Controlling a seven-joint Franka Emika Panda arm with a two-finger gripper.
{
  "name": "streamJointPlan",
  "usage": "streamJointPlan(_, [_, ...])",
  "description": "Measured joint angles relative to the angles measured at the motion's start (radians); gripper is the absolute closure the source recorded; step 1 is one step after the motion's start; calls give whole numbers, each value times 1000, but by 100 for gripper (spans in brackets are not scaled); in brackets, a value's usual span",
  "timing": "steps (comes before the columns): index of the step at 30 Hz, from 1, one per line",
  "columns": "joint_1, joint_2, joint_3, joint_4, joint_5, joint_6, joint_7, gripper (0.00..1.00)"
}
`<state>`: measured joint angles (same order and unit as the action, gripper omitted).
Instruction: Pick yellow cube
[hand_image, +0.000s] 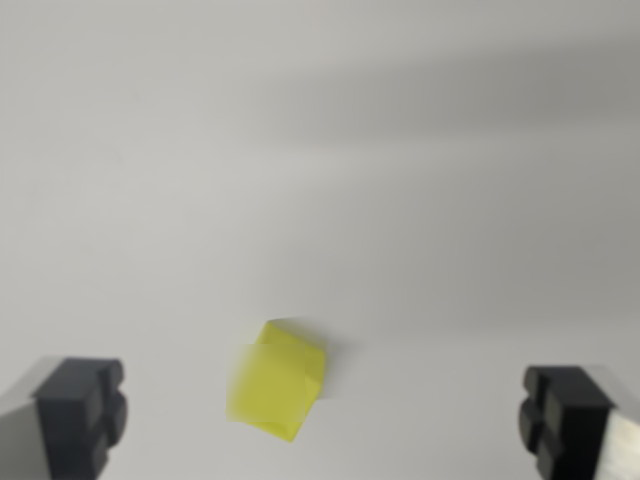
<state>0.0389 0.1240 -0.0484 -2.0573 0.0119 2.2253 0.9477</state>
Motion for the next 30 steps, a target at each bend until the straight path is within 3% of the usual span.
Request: streamJointPlan(30, [41,-5,0,-220,-5,201,185,0])
